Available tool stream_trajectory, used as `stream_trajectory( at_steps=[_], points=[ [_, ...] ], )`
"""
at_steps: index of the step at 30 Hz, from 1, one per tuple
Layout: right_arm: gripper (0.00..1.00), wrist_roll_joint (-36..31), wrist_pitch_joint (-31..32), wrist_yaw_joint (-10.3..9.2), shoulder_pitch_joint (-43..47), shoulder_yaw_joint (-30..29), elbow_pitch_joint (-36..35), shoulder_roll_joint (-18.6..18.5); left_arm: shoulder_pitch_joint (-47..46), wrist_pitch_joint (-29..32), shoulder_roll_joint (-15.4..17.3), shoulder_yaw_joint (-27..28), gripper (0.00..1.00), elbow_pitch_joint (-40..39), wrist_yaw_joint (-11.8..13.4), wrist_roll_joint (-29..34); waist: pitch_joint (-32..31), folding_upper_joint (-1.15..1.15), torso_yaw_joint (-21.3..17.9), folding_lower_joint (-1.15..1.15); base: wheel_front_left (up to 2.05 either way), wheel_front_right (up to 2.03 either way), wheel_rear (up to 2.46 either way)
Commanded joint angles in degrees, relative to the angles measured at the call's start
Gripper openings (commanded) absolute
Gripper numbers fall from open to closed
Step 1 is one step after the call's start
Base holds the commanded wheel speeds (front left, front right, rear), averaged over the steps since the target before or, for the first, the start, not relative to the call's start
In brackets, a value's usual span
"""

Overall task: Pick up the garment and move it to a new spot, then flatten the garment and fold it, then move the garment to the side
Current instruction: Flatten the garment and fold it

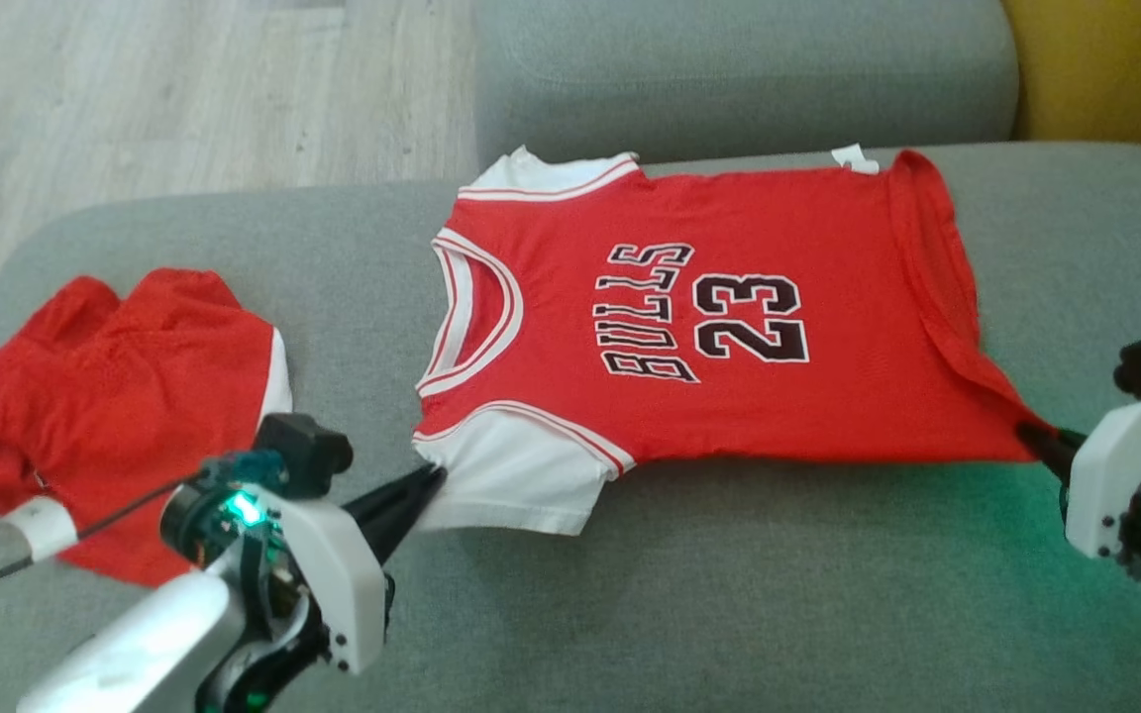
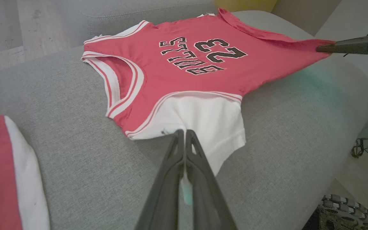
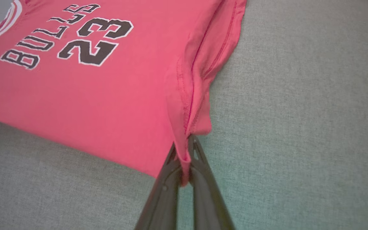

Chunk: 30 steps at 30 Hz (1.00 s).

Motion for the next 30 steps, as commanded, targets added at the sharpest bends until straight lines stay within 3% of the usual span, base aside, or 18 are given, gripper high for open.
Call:
stream_trajectory(
  at_steps=[1,12,18,30],
  points=[
    [0.00,-0.4,-0.5,-0.04,-1.6,-0.8,-0.9,-1.4,-4.4,-0.8,1.3,3.6,0.00,-1.0,0.4,0.3,0.7,0.00,-0.3,0.00,0.00,0.00,0.00],
    [0.00,-3.6,0.0,-0.04,-9.2,-4.7,2.0,2.9,-15.0,0.2,-2.6,6.1,0.00,8.5,-1.7,-0.5,6.8,0.00,-1.0,0.00,0.00,0.00,0.00],
    [0.00,-5.3,-0.5,-0.04,-15.1,-7.1,6.0,6.3,-23.0,0.2,-5.6,5.7,0.00,18.1,-2.9,2.1,10.9,0.00,-1.7,0.00,0.00,0.00,0.00],
    [0.00,-7.8,-3.0,-0.04,-20.9,-6.8,12.2,10.3,-32.1,-3.5,-10.8,4.0,0.00,31.4,-4.6,6.0,16.0,0.00,-2.4,0.00,0.00,0.00,0.00]
  ],
)
